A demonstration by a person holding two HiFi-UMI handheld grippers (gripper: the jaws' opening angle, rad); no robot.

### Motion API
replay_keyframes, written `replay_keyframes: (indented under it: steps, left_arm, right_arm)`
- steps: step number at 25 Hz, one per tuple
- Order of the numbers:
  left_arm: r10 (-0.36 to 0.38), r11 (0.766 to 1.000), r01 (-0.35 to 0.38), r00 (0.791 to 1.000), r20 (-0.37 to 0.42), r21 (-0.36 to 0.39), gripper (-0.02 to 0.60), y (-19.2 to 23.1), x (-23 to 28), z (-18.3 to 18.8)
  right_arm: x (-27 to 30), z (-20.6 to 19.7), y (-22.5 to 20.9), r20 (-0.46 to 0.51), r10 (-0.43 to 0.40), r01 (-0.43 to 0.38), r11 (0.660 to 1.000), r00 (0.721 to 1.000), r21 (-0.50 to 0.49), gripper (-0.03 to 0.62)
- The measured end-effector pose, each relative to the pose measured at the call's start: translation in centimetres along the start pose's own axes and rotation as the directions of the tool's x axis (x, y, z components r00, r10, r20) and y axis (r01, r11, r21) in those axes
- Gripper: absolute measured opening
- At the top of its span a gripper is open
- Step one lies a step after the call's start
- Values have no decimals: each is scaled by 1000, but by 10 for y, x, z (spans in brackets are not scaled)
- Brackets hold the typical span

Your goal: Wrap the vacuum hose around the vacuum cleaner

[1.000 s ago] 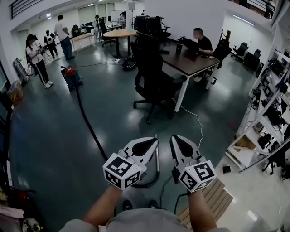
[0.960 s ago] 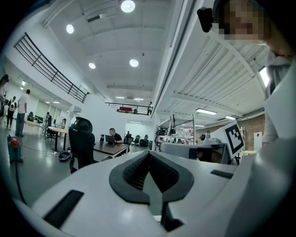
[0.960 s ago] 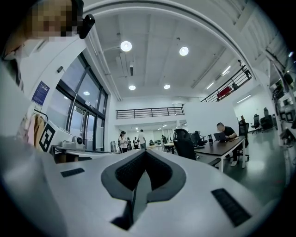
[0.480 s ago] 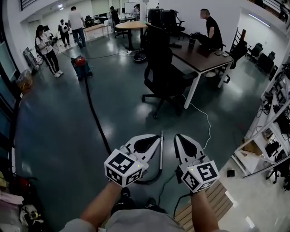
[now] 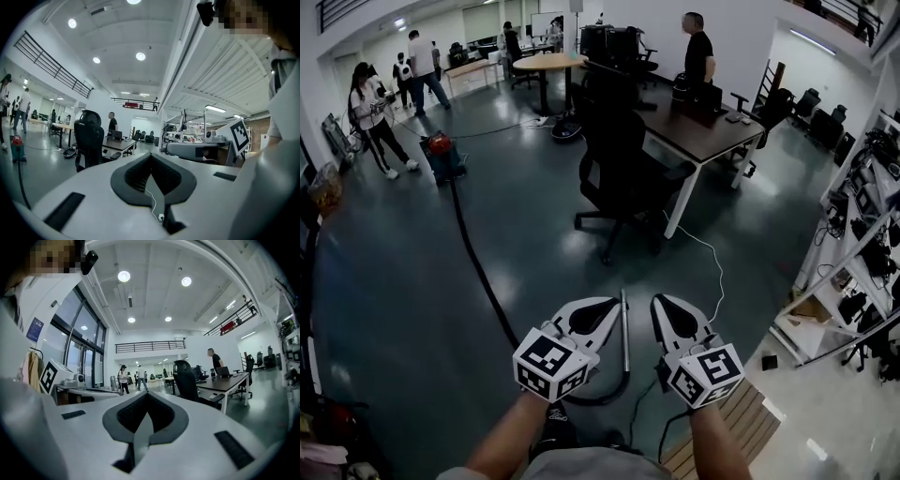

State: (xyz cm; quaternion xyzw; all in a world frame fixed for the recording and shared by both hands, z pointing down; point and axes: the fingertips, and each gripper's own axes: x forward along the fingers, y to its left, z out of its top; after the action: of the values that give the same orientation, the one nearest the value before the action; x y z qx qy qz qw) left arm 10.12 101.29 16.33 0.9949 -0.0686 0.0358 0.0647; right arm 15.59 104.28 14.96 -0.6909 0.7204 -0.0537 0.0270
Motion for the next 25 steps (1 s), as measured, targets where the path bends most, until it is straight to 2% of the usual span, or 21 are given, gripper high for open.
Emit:
replay_keyframes:
  steps: [8, 15, 21, 25]
  left_arm:
    - [-80, 997, 79, 997, -24, -24, 6, 85, 2, -7]
    - [-134, 990, 131, 988, -70, -43, 6, 143, 30, -43]
    - [-132, 990, 125, 982, -134, -59, 6, 165, 65, -111]
    - [-120, 991, 106, 972, -201, -81, 6, 167, 93, -179]
  right_arm:
    - [79, -16, 7, -63, -89, 89, 996, 994, -1, 3]
    - [130, -55, -22, -125, -157, 159, 987, 980, 3, 3]
    - [144, -122, -63, -193, -156, 164, 986, 969, 22, 3]
    - [141, -193, -100, -272, -150, 170, 984, 951, 51, 4]
